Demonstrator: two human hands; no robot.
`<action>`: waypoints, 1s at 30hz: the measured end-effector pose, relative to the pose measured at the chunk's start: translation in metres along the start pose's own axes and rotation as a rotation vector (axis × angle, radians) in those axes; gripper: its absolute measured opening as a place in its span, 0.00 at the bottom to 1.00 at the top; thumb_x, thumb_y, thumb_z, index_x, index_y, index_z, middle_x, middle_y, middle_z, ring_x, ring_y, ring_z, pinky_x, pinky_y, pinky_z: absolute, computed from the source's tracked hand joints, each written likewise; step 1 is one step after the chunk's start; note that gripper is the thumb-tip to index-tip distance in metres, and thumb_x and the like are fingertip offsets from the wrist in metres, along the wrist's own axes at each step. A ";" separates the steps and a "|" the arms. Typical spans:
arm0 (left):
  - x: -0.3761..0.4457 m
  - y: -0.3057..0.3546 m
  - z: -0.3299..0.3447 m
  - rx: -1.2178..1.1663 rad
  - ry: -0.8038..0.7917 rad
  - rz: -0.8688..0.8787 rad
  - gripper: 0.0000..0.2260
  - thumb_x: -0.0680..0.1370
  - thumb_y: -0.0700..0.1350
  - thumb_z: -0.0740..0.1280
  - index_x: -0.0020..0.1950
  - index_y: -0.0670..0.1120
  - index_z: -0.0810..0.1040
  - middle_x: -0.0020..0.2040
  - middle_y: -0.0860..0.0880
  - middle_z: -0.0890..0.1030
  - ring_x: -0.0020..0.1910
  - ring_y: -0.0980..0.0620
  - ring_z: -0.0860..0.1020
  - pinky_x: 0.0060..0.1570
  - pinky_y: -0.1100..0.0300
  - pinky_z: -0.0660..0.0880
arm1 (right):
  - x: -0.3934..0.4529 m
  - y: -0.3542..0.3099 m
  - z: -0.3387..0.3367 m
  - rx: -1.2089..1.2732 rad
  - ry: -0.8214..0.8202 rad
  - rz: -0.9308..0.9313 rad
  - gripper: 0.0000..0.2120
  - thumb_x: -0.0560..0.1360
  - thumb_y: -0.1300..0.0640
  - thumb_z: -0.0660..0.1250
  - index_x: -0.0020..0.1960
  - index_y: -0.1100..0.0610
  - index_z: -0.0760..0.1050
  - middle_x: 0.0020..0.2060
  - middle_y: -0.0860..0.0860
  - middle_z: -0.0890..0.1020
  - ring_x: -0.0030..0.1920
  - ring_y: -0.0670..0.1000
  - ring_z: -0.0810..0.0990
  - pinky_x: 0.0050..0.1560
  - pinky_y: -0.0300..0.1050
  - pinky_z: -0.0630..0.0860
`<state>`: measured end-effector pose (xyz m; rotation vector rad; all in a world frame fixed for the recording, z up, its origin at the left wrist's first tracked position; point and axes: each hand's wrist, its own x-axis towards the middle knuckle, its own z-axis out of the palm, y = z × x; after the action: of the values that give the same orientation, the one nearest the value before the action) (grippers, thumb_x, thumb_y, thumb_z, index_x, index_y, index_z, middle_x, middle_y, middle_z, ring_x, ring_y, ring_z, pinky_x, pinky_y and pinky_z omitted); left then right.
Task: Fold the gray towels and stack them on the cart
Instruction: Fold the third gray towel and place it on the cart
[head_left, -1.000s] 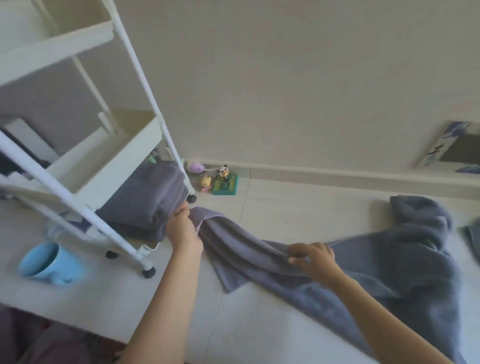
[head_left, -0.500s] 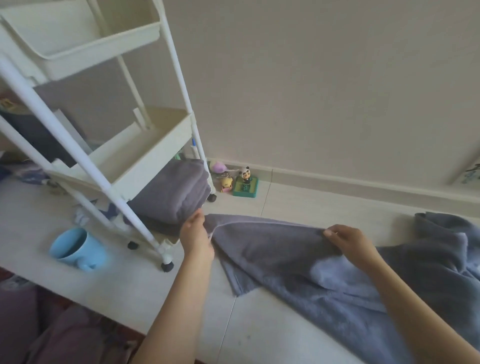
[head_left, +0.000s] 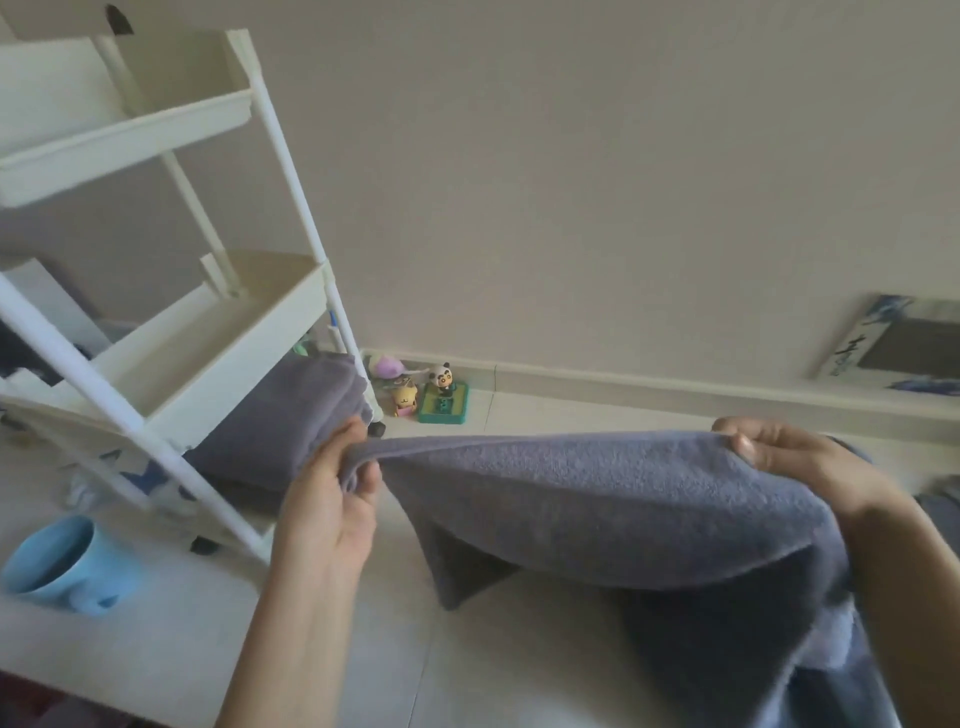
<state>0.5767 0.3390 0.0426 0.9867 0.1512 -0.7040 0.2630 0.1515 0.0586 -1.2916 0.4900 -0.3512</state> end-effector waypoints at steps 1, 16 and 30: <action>-0.001 0.002 0.008 -0.034 0.003 -0.003 0.05 0.77 0.37 0.65 0.42 0.43 0.77 0.29 0.53 0.81 0.27 0.62 0.78 0.25 0.73 0.72 | 0.003 -0.003 0.001 0.033 0.018 0.000 0.19 0.65 0.48 0.76 0.32 0.59 0.71 0.27 0.53 0.69 0.27 0.48 0.68 0.28 0.40 0.66; 0.111 -0.155 -0.012 1.017 -0.163 0.080 0.18 0.80 0.41 0.58 0.70 0.47 0.69 0.69 0.47 0.72 0.65 0.48 0.71 0.65 0.53 0.67 | 0.120 0.134 -0.019 -1.108 0.328 0.199 0.10 0.74 0.53 0.65 0.53 0.52 0.81 0.51 0.50 0.83 0.54 0.54 0.79 0.56 0.43 0.71; 0.074 -0.180 -0.111 1.647 0.191 0.444 0.17 0.71 0.40 0.71 0.60 0.44 0.79 0.65 0.37 0.71 0.64 0.36 0.68 0.63 0.42 0.61 | 0.050 0.228 0.046 -1.380 0.125 0.377 0.55 0.52 0.21 0.22 0.75 0.40 0.44 0.73 0.47 0.35 0.75 0.55 0.35 0.70 0.47 0.28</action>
<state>0.5457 0.3292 -0.1793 2.5468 -0.5838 -0.1858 0.3249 0.2197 -0.1610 -2.4375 1.1591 0.3262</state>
